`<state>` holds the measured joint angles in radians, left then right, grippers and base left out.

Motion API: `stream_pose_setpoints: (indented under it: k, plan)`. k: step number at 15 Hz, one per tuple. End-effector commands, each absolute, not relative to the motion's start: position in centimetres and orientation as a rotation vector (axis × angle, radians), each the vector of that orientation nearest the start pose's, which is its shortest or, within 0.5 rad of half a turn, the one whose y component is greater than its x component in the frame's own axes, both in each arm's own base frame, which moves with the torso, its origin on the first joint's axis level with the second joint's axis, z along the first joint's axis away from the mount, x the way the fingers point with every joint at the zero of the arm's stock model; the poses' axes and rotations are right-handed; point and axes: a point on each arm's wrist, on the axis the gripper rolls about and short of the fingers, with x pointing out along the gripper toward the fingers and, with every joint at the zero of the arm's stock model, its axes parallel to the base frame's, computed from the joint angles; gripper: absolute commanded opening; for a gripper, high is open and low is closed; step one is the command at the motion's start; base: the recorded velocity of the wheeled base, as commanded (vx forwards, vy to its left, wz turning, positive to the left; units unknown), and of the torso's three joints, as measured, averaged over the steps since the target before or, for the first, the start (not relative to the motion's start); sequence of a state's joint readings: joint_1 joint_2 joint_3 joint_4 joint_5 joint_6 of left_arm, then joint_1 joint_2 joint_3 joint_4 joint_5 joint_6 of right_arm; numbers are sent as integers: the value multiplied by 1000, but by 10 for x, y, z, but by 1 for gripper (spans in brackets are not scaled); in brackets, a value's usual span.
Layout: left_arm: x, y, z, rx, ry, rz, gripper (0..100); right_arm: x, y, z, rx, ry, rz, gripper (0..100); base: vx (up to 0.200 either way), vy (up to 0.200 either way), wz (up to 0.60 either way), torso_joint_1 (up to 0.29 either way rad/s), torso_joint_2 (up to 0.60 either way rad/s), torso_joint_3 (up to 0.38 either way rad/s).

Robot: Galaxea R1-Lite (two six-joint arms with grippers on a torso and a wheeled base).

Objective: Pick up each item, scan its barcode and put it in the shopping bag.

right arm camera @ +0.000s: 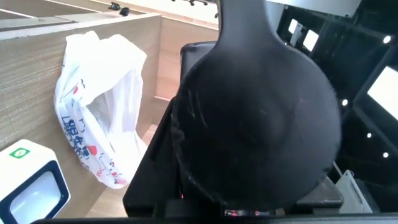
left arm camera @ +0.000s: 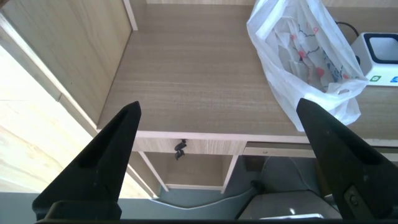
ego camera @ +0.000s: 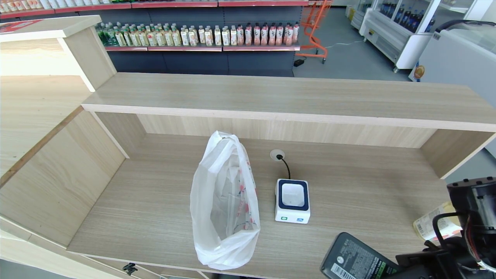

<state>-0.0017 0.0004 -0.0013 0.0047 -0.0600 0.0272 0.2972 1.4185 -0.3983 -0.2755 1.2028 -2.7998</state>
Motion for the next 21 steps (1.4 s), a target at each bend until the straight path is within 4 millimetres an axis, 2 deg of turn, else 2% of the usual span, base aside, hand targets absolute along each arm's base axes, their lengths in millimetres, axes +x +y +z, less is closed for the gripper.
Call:
stream_pose_setpoints:
  k: [1,7,8,9,10,11,12,13,14,15,16,18,19,20,21]
  plan:
    - [-23,-1,75,28,2,-61,100,162,75,129,-1750,-1646,1106,0,0,0,0,0,0,0]
    - [-23,-1,75,28,2,-61,100,161,77,131,-1732,-1674,1107,0,0,0,0,0,0,0]
    - [-23,-1,75,28,2,-60,100,159,77,133,-1693,-1626,1149,0,0,0,0,0,0,0]
    - [-23,-1,75,28,2,-60,100,162,77,138,-1628,-1529,1205,0,0,0,0,0,0,0]
    - [-23,-1,75,27,4,-61,100,173,73,150,-1569,-1394,1230,0,0,0,0,0,0,0]
    - [-23,-1,75,28,2,-61,100,183,59,166,-1544,-1234,1196,0,0,0,0,0,0,0]
    - [-23,-1,75,28,2,-61,100,185,38,180,-1526,-1075,1130,0,0,0,0,0,0,0]
    - [-23,-1,75,28,2,-61,100,184,7,187,-1509,-874,1027,0,0,0,0,0,0,0]
    - [-23,-1,75,28,2,-61,100,179,-15,192,-1487,-738,945,0,0,0,0,0,0,0]
    - [-23,-1,75,28,2,-61,100,175,-22,189,-1428,-708,944,0,0,0,0,0,0,0]
    - [-23,-1,75,28,2,-60,100,171,-22,184,-1371,-716,974,0,0,0,0,0,0,0]
    - [-23,-1,75,28,2,-60,100,169,-21,182,-1268,-619,1002,0,0,0,0,0,0,0]
    - [-23,-1,75,28,2,-61,100,167,-21,180,-1057,-418,1031,0,0,0,0,0,0,0]
    - [-23,-1,75,28,2,-61,100,167,-21,185,-928,-331,1031,0,0,0,0,0,0,0]
    - [-23,-1,75,28,2,-60,100,162,-22,197,-726,-155,965,0,0,0,0,0,0,0]
